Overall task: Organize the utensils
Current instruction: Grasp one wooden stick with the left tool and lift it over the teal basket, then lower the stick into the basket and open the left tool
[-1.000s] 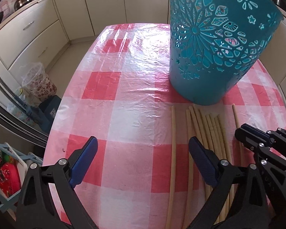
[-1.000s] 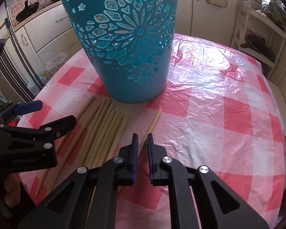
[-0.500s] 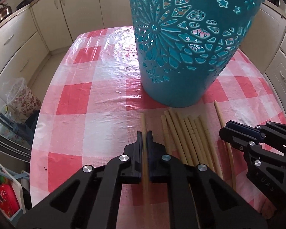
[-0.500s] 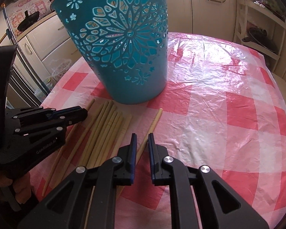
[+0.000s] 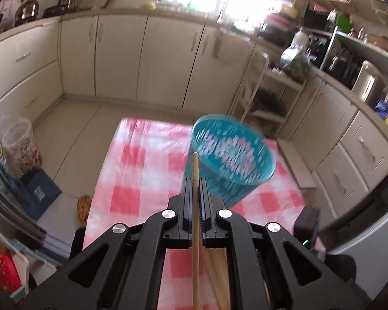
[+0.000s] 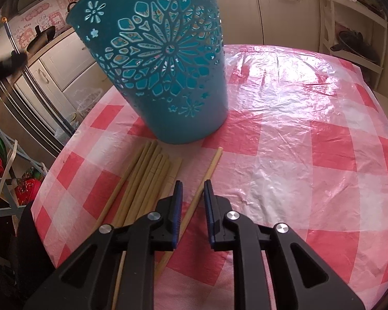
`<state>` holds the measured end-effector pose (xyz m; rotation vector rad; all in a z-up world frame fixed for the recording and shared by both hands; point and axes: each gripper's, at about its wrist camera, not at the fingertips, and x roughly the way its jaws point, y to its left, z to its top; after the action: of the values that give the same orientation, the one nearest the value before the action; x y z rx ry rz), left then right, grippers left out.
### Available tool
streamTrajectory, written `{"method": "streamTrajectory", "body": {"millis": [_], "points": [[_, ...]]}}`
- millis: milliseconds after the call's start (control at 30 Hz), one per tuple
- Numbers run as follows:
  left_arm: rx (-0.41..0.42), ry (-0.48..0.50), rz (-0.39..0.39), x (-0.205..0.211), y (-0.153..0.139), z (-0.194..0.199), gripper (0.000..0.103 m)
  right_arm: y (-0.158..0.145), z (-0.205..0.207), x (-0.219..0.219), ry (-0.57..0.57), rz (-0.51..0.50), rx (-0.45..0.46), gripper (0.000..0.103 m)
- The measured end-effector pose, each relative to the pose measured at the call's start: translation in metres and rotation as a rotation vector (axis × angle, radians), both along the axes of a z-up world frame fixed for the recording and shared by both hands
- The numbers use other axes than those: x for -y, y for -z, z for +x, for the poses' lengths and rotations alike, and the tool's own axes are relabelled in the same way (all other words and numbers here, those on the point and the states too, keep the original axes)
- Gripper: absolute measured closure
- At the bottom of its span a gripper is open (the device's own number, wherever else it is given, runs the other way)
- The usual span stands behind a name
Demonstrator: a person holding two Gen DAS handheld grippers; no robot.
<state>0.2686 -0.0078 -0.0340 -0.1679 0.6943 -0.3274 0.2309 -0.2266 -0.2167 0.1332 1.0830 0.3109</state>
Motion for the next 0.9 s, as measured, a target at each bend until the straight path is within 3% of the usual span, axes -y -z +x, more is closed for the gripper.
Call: {"method": "streamTrajectory", "body": {"millis": [167, 333, 567, 900], "points": [[0.242, -0.007, -0.067, 0.032, -0.06, 0.025, 0.098, 0.0, 0.0, 0.006, 0.004, 0.019, -0.003, 0.086], [0.356, -0.111, -0.088, 0.063, -0.063, 0.071, 0.098, -0.002, -0.003, 0.006, -0.002, 0.027, -0.002, 0.082], [0.317, -0.181, -0.059, 0.08, -0.021, 0.107, 0.098, -0.001, -0.002, 0.006, -0.001, 0.031, -0.004, 0.081], [0.211, -0.151, 0.07, 0.075, 0.024, 0.102, 0.096, -0.001, -0.001, 0.003, -0.011, 0.02, -0.004, 0.08]]}}
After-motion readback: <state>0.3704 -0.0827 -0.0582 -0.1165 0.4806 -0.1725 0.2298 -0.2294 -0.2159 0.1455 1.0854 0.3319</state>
